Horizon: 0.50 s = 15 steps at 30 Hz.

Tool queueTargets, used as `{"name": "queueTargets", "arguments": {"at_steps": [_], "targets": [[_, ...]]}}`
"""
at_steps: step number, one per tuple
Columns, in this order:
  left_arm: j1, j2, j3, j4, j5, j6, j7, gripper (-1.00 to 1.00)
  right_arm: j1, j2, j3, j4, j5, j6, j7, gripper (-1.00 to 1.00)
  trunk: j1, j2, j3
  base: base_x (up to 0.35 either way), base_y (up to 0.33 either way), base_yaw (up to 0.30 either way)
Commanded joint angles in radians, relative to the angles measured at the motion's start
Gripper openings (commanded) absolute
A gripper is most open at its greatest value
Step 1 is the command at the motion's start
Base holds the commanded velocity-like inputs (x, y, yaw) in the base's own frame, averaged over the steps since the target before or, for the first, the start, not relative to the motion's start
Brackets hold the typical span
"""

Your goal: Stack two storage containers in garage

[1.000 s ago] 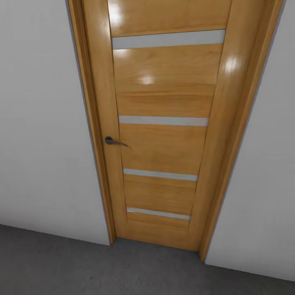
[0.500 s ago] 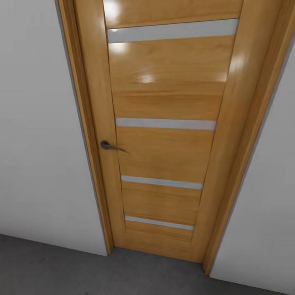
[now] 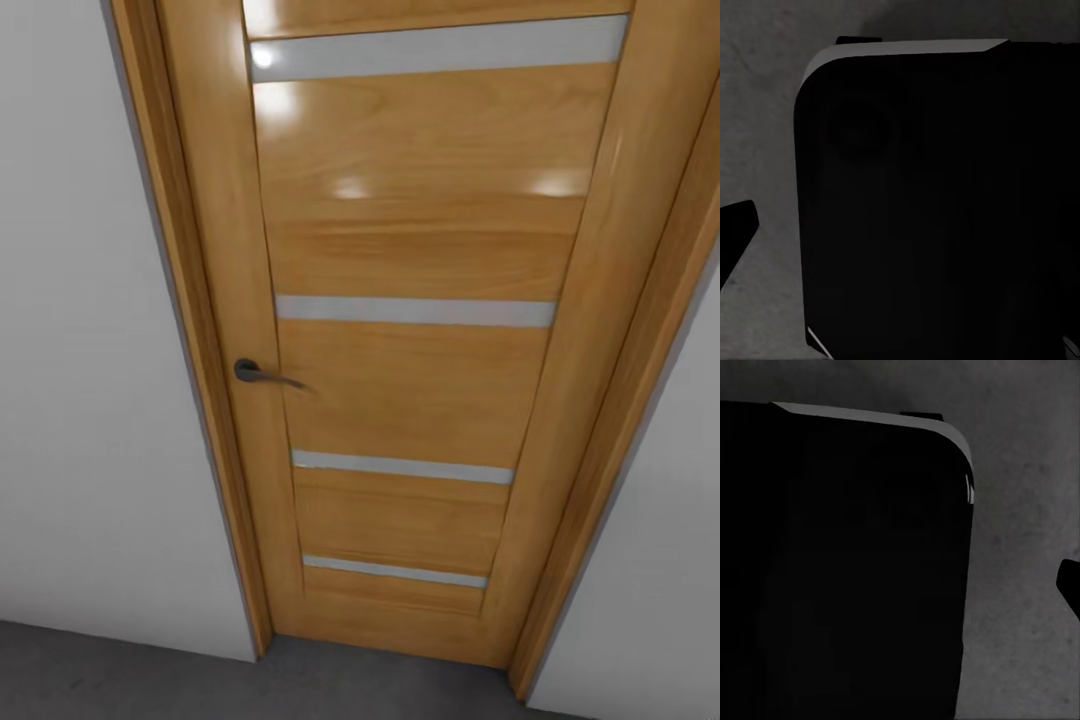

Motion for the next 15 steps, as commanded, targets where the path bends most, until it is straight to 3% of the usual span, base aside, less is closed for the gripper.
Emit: {"name": "queueTargets", "arguments": {"at_steps": [1,6,15], "targets": [[0.0,0.0,0.001,0.0,0.002,-0.002,0.0,1.0,-0.001,0.0,-0.001,0.002,0.005,-0.005,0.0,1.0,0.0,0.0,-0.001,0.239,0.192,-0.23],[0.0,0.0,0.001,0.0,0.002,-0.003,0.0,1.0,-0.001,-0.001,-0.001,0.002,0.004,-0.005,0.0,1.0,0.0,0.0,-0.001,0.109,0.09,-0.153],[0.0,0.0,0.001,0.0,0.002,-0.002,0.0,1.0,-0.001,-0.002,0.001,0.002,0.005,-0.005,0.0,1.0,0.0,0.0,-0.001,0.013,0.011,-0.02]]}}
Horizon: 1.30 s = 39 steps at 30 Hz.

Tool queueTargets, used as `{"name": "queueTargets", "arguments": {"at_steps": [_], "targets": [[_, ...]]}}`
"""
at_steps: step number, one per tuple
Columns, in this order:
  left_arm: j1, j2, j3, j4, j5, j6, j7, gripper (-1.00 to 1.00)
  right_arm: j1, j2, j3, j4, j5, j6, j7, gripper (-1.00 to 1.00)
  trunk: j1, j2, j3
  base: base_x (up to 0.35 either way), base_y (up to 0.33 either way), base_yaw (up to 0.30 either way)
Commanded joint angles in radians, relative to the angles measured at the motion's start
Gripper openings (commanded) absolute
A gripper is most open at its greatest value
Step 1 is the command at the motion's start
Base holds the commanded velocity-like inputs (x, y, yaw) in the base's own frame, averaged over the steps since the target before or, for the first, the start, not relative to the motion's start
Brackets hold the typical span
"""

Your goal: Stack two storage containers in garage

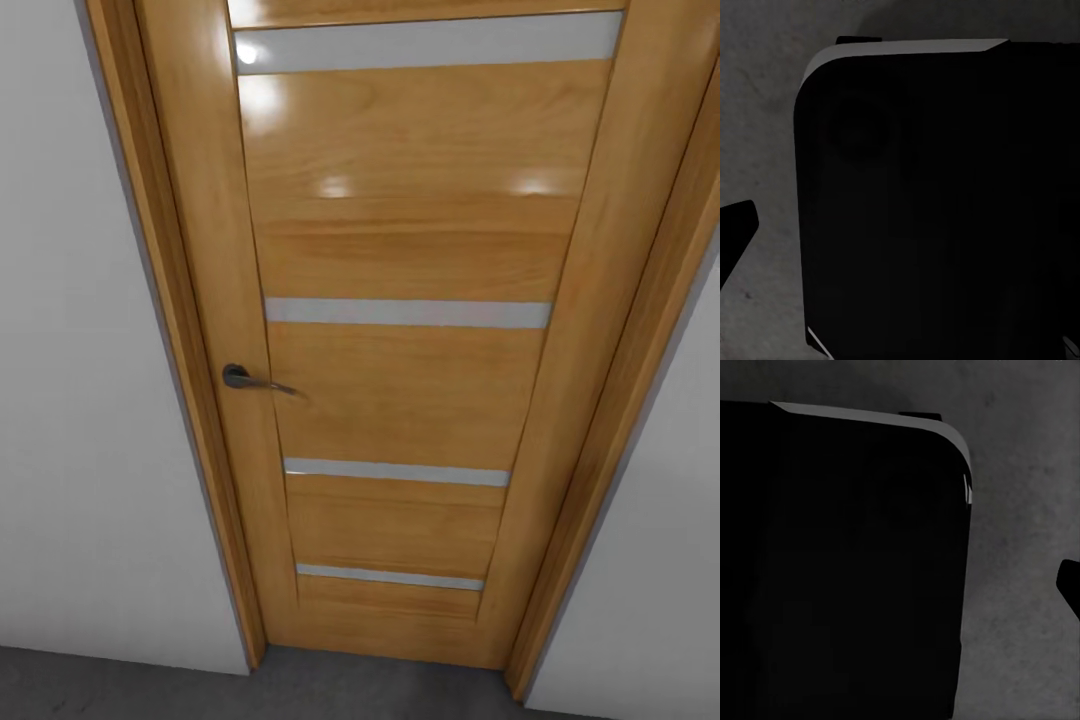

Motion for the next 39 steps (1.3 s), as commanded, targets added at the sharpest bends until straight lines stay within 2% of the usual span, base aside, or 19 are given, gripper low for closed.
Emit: {"name": "queueTargets", "arguments": {"at_steps": [1,39], "targets": [[0.0,0.0,0.001,0.0,0.002,-0.003,0.0,1.0,-0.001,0.0,0.0,0.002,0.005,-0.005,0.0,1.0,0.0,0.0,-0.001,0.001,0.001,-0.002],[0.0,0.0,0.0,-0.001,0.002,-0.003,0.001,1.0,-0.002,-0.001,0.001,-0.011,0.008,0.007,0.0,1.0,0.0,0.0,-0.001,0.0,0.0,0.0]]}}
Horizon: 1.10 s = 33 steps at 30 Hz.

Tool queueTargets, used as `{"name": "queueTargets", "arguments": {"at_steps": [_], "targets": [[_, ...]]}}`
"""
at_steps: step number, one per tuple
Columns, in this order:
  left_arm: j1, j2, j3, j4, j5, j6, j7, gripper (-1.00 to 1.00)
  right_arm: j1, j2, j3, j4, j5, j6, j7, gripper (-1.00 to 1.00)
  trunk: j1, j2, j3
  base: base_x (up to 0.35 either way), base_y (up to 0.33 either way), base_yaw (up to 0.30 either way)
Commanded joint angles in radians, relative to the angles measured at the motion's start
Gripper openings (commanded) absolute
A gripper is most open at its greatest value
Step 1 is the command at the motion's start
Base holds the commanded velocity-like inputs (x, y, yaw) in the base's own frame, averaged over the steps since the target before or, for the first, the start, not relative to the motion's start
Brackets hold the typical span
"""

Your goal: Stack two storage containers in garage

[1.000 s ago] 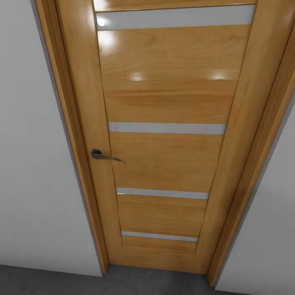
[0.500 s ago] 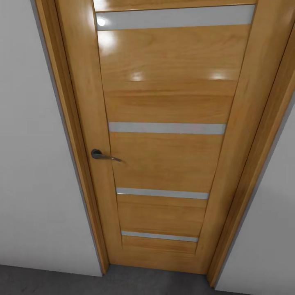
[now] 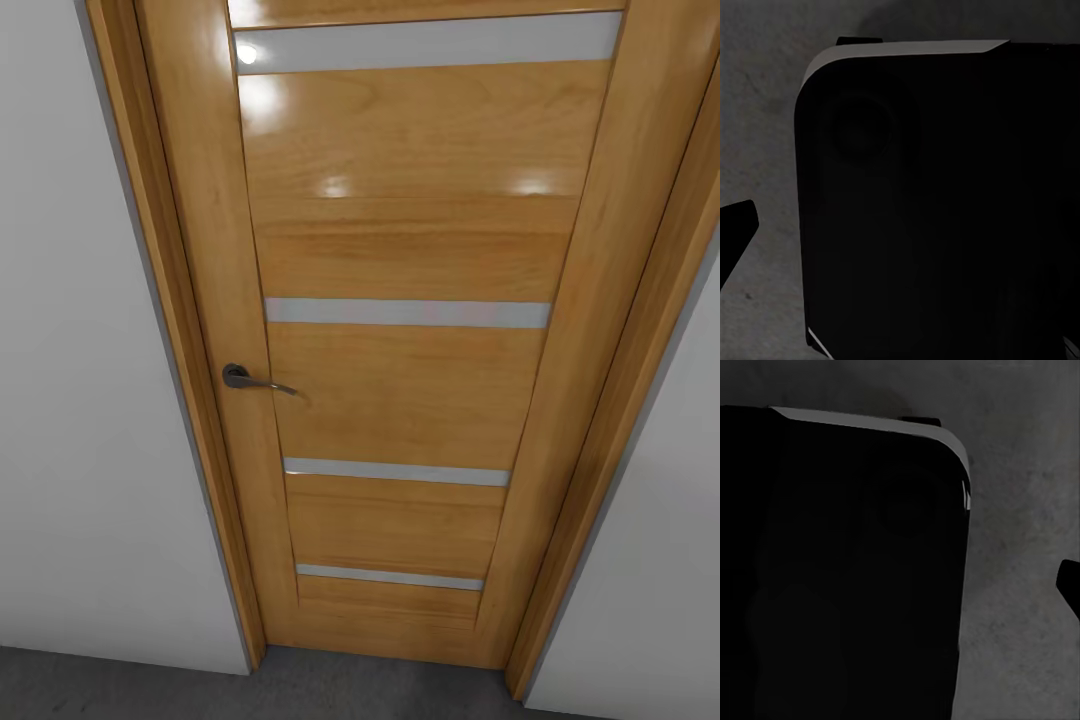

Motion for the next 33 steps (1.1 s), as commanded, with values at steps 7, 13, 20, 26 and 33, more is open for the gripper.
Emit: {"name": "queueTargets", "arguments": {"at_steps": [7,13,20,26,33], "targets": [[0.0,0.0,0.001,-0.001,0.002,-0.002,0.0,1.0,-0.001,-0.031,-0.008,-0.187,0.002,0.08,-0.04,1.0,0.0,0.0,-0.001,0.0,0.0,0.0],[0.0,-0.002,0.001,-0.001,0.002,-0.004,0.0,1.0,-0.002,-0.069,-0.013,-0.384,-0.001,0.168,-0.136,1.0,0.0,0.0,-0.001,0.0,0.0,0.0],[0.0,-0.003,0.001,-0.001,0.002,-0.004,0.0,1.0,-0.07,-0.077,-0.014,-0.418,-0.004,0.197,-0.2,1.0,0.0,0.0,-0.001,0.0,0.0,0.0],[0.0,-0.003,0.001,-0.001,0.002,-0.005,0.0,1.0,-0.15,-0.073,-0.014,-0.419,-0.002,0.218,-0.22,1.0,0.0,0.0,-0.001,0.0,0.0,0.0],[0.001,-0.003,0.001,-0.001,0.002,-0.006,0.0,1.0,-0.265,-0.065,-0.013,-0.417,-0.001,0.335,-0.236,1.0,0.0,0.0,-0.001,0.0,0.0,0.0]]}}
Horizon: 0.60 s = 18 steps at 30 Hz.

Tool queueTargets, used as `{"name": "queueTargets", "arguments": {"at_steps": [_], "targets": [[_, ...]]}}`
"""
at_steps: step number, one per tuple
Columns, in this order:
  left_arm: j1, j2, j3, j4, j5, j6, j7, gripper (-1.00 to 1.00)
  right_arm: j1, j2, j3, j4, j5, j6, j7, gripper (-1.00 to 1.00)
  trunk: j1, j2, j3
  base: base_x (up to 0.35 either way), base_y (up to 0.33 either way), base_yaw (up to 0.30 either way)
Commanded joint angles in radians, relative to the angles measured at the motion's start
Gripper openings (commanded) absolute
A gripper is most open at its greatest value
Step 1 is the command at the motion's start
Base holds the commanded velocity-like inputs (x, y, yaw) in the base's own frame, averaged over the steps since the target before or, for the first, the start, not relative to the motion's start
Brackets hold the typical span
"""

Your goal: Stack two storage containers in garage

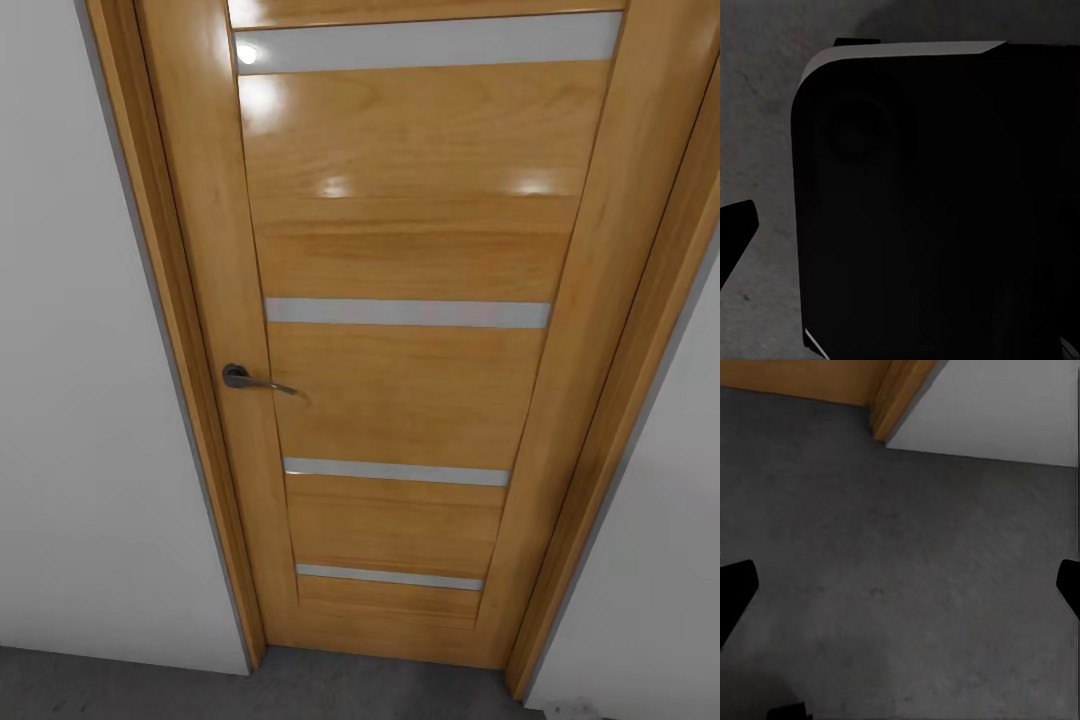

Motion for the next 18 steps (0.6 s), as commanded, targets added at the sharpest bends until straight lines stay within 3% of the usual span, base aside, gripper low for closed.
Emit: {"name": "queueTargets", "arguments": {"at_steps": [1,9,10,11,15,16,18], "targets": [[0.0,0.0,0.001,0.0,0.002,-0.002,0.0,1.0,-0.008,0.001,0.0,-0.006,0.009,0.015,-0.002,1.0,0.0,-0.001,-0.001,0.0,0.0,0.0],[0.0,-0.001,0.001,0.0,0.001,-0.001,0.0,1.0,-0.021,0.017,0.01,-0.014,0.017,0.027,-0.005,1.0,0.0,-0.001,-0.001,0.0,0.0,0.0],[0.0,-0.001,0.001,0.0,0.001,-0.002,0.0,1.0,-0.021,0.038,0.023,-0.014,0.018,0.026,-0.008,1.0,0.0,-0.001,-0.001,0.0,0.0,0.0],[0.0,0.0,0.001,0.0,0.001,-0.002,0.0,1.0,-0.022,0.065,0.066,-0.006,0.018,0.02,-0.014,1.0,0.0,-0.001,-0.001,0.0,0.0,0.0],[0.001,0.0,0.001,0.0,0.001,-0.002,0.0,1.0,-0.022,0.08,0.103,-0.006,0.018,0.02,-0.024,1.0,0.0,-0.001,-0.001,0.0,0.0,0.0],[0.0,0.0,0.001,0.0,0.001,-0.002,-0.001,1.0,-0.022,0.117,0.151,-0.031,0.019,0.02,-0.099,1.0,0.0,-0.001,-0.001,0.0,0.0,0.0],[0.0,-0.001,0.001,0.0,0.001,-0.002,-0.001,1.0,-0.022,0.12,0.154,-0.06,0.019,0.024,-0.121,1.0,0.0,-0.001,-0.001,0.0,0.0,0.0]]}}
